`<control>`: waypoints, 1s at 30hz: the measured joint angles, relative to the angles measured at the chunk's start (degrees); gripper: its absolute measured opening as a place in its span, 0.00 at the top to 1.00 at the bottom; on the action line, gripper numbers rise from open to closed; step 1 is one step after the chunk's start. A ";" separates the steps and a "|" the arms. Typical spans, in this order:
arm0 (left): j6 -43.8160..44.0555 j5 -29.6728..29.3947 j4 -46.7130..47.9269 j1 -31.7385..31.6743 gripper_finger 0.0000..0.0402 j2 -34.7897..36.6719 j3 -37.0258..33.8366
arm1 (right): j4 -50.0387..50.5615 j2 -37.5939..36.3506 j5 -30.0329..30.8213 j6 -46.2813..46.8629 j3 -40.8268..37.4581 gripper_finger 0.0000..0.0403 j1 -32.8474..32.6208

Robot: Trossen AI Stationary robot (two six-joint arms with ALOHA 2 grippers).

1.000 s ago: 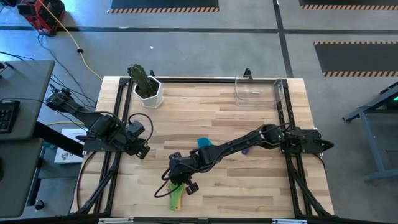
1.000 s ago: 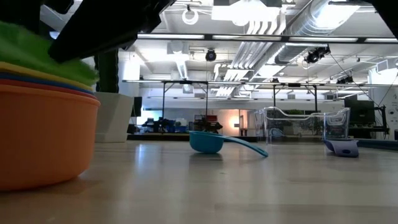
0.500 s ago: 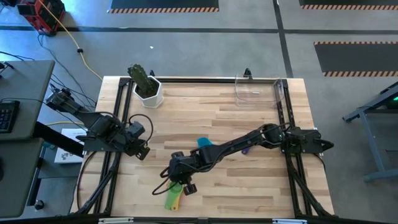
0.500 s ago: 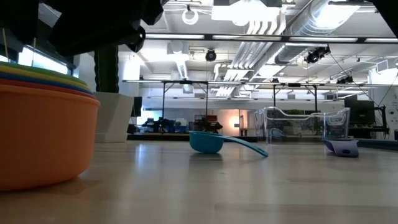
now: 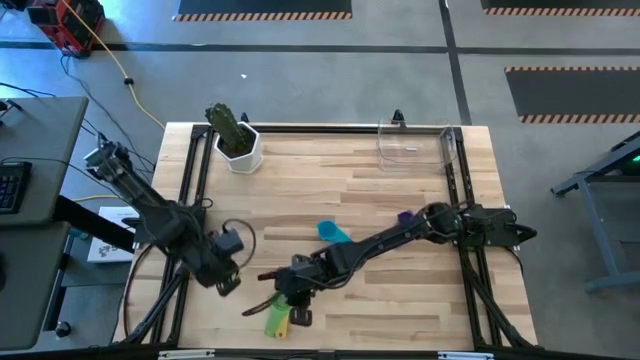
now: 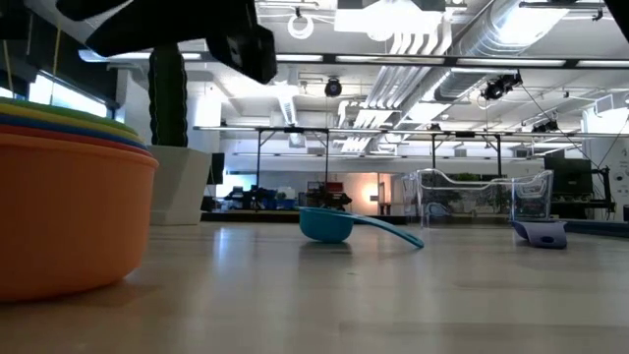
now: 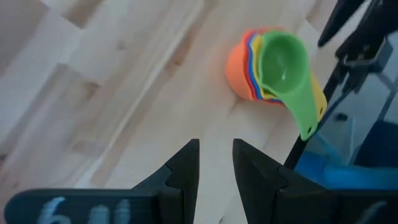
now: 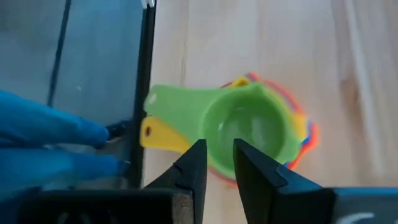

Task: Nest measuring cups in basket
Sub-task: Stack the green measuring cup on the yellow measuring cup

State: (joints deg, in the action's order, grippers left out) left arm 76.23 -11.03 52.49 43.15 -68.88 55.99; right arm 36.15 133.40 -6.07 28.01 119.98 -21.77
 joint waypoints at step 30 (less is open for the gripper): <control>-2.95 2.26 -26.06 5.64 0.78 -26.42 0.00 | 1.82 2.44 15.34 50.05 -0.07 0.82 -9.17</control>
State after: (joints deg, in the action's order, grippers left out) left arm 73.27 -8.77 26.43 48.80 -95.29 55.99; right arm 37.97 135.84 9.27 78.06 119.92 -30.94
